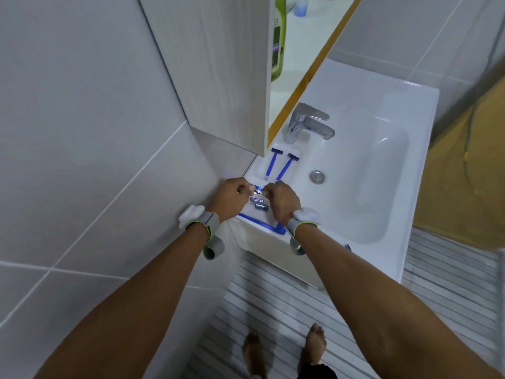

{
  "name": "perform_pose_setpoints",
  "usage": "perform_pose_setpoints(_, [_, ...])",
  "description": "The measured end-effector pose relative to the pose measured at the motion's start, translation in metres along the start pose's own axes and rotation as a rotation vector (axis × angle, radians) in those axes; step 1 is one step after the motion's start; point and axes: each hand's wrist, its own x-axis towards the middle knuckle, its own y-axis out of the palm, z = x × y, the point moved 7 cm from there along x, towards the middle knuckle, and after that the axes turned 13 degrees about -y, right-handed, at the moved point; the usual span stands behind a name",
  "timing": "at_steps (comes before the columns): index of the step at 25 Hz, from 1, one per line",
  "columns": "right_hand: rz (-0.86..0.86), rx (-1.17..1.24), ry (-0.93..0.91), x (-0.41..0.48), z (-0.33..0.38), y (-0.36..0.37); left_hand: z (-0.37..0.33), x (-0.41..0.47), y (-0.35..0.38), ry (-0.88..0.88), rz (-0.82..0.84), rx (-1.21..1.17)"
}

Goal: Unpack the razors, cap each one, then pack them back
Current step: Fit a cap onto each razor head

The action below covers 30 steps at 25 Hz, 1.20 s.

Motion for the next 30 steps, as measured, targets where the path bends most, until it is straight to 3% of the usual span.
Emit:
perform_pose_setpoints(4, [-0.085, 0.149, 0.127, -0.04, -0.05, -0.056, -0.032, 0.006, 0.037, 0.004, 0.103, 0.09])
perform_pose_setpoints(6, [-0.061, 0.104, 0.252, -0.074, -0.086, -0.083, -0.06, -0.001, 0.065, 0.057, 0.172, 0.064])
perform_pose_setpoints(10, [0.129, 0.063, 0.468, -0.151, -0.146, -0.098, -0.104, -0.021, 0.12, 0.149, 0.256, 0.108])
perform_pose_setpoints(14, [0.341, 0.091, 0.413, -0.181, -0.142, -0.079, -0.119, -0.032, 0.143, 0.2, 0.279, 0.178])
perform_pose_setpoints(21, [0.136, -0.051, 0.274, -0.179, -0.136, -0.076, -0.107, -0.033, 0.148, 0.193, 0.283, 0.196])
perform_pose_setpoints(27, [0.13, -0.084, 0.302, -0.177, -0.147, -0.077, -0.098, -0.03, 0.144, 0.162, 0.28, 0.174])
perform_pose_setpoints(30, [0.0, -0.002, 0.348, -0.176, -0.154, -0.086, -0.1, -0.03, 0.147, 0.155, 0.286, 0.163])
